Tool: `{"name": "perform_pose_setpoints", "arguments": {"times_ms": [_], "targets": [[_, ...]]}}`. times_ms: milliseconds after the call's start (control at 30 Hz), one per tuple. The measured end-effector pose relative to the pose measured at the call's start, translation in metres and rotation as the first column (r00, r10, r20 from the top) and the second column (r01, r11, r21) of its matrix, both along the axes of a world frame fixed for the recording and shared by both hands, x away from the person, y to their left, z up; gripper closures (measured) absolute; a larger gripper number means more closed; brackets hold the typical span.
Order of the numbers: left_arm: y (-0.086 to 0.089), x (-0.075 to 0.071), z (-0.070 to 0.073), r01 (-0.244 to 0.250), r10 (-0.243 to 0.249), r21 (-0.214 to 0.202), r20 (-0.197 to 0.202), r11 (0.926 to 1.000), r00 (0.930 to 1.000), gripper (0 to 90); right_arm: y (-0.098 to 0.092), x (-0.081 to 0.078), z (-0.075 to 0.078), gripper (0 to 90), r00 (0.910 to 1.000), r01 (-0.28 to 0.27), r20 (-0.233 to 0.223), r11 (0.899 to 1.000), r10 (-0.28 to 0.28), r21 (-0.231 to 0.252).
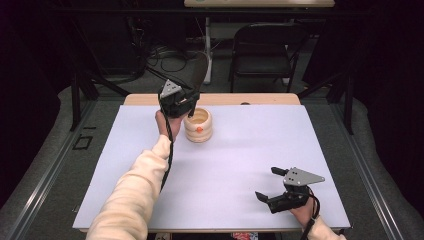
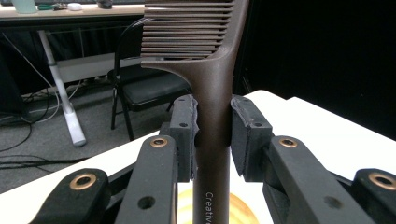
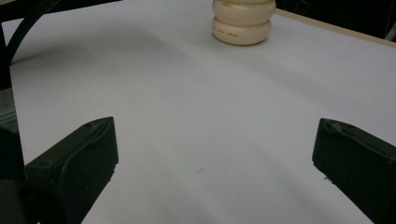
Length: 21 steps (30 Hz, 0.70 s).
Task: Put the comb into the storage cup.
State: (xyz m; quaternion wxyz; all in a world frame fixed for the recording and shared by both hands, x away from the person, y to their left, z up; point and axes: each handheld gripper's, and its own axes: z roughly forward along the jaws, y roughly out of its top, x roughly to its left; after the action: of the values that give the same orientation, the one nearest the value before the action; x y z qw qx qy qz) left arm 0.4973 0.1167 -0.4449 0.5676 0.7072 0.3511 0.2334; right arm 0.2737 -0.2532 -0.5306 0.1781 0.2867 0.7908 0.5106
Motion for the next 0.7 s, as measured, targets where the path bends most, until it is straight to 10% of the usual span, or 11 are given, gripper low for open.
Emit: {"name": "perform_pose_setpoints", "arguments": {"times_ms": [700], "targets": [[-0.007, 0.006, -0.013, 0.011, -0.010, -0.029, 0.014, 0.9995, 0.9998, 72.4, 0.000, 0.000, 0.000, 0.0, 1.0000, 0.000, 0.001, 1.000, 0.000, 0.003]]}}
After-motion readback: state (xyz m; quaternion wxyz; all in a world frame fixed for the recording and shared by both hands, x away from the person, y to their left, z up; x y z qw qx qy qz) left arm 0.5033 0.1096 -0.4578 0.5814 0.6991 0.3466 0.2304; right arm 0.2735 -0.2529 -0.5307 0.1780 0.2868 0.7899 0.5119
